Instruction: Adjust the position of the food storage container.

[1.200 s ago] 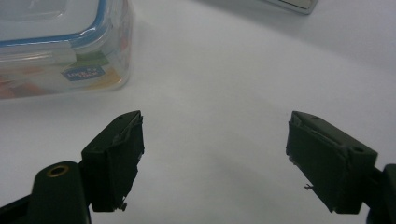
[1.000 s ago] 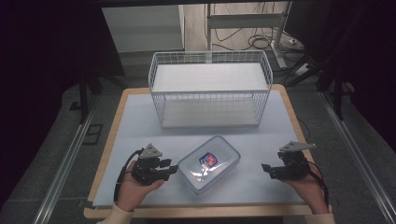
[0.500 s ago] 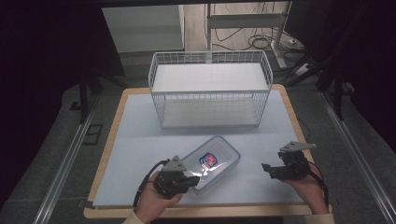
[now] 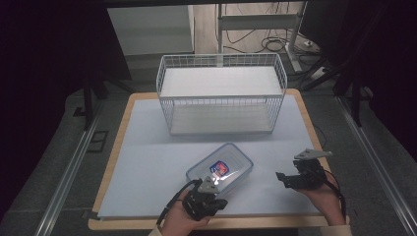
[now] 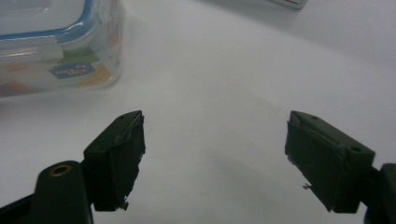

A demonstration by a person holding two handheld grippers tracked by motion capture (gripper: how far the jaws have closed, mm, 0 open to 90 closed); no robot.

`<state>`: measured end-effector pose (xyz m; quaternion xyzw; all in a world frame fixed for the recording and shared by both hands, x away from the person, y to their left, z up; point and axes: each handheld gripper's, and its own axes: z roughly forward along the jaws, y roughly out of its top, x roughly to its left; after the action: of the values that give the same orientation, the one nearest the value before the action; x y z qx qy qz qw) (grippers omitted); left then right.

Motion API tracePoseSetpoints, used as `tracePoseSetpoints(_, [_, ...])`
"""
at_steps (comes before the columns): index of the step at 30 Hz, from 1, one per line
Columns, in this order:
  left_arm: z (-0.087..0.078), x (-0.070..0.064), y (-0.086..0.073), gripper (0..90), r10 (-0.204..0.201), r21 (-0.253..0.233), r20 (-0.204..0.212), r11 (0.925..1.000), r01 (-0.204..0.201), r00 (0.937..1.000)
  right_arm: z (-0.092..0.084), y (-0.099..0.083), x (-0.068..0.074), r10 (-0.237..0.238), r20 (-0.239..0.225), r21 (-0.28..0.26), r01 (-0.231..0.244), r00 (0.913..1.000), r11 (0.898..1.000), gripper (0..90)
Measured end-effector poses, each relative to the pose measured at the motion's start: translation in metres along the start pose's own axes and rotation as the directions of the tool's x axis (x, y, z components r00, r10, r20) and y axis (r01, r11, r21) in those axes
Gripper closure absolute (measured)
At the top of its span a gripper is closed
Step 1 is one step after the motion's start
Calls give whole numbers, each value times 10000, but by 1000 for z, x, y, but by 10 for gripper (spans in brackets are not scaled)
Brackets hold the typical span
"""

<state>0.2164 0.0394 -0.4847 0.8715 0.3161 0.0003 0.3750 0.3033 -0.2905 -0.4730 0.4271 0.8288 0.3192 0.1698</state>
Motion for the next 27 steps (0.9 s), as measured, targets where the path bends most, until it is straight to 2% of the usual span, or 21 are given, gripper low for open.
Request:
tracePoseSetpoints(6, [12, 3, -2, 900, -135, 396, -390, 9991, 151, 9991, 1, -1, -1, 66, -38, 11, -66, 10000, 10000, 197])
tracePoseSetpoints(8, [13, 4, -3, 900, -212, 417, -281, 9989, 223, 9994, 1, -1, -2, 60, -18, 31, -59, 10000, 10000, 197])
tracePoseSetpoints(20, [11, 8, -4, 900, -274, 437, -238, 9986, 284, 9993, 0, -1, -2, 74, -6, 14, -74, 10000, 10000, 194])
tracePoseSetpoints(27, [6, 21, -8, 900, -533, 477, -459, 9973, 555, 9975, 1, -1, -1, 59, -47, 102, -59, 10000, 9999, 183])
